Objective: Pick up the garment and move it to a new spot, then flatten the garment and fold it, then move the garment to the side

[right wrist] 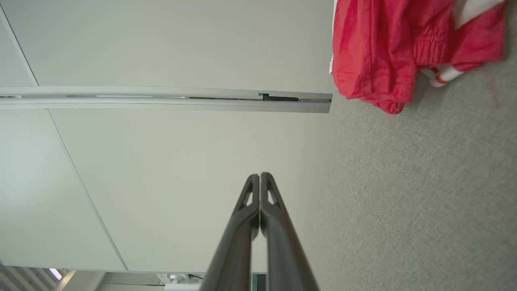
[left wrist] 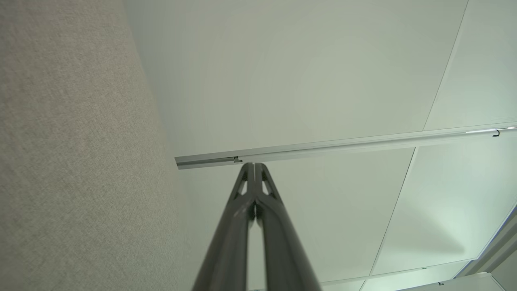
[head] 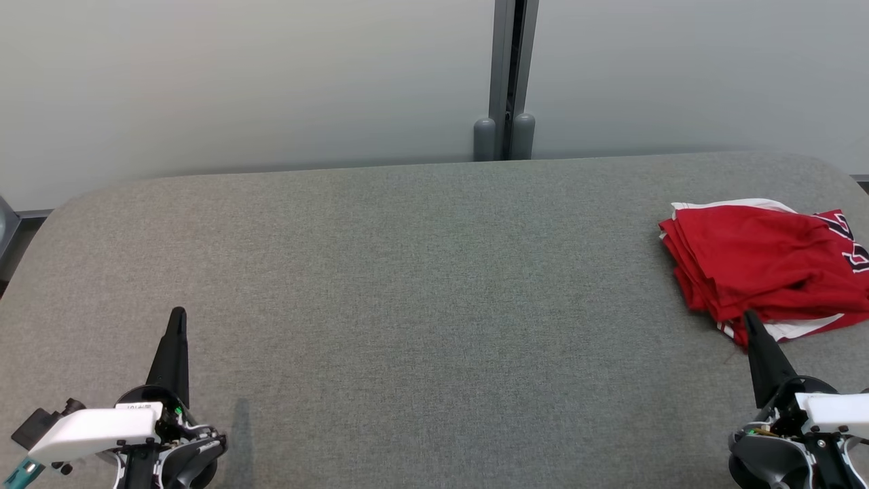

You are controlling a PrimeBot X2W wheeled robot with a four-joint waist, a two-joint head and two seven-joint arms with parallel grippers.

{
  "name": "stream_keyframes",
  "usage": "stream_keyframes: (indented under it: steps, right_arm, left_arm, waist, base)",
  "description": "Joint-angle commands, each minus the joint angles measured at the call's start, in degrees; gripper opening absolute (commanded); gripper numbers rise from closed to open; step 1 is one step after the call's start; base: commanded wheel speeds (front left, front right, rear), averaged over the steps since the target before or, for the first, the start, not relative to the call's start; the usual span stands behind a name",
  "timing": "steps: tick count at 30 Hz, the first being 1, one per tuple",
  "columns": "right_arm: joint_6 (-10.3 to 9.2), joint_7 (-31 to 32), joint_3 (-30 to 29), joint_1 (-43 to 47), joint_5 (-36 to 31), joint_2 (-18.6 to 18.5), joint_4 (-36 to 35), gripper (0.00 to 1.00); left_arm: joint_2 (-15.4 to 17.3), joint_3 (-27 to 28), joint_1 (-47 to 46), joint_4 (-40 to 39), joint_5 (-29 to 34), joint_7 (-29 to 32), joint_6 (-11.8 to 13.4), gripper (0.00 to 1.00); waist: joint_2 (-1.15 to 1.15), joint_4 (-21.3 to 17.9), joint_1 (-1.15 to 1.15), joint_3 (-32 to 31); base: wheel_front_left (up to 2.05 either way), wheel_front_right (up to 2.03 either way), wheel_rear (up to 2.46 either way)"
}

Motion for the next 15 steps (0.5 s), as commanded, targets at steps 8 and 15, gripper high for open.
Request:
stream_keyframes:
  steps: [8,15]
  right_arm:
    - [0.02,0.23,-0.14,-0.51,0.51,-0.18,-0.19,0.0]
    - [0.02,0.23,-0.13,-0.51,0.52,-0.18,-0.19,0.0]
  left_arm:
    - [0.32,0.29,-0.73,-0.2,-0.37,0.22,-0.4,0.0]
    - [0.32,0.28,-0.72,-0.21,-0.37,0.22,-0.37,0.0]
  waist:
    - [0.0,0.0,0.0,0.0]
    - [0.0,0.0,0.0,0.0]
  base:
    - [0.0,0.0,0.0]
    - [0.0,0.0,0.0]
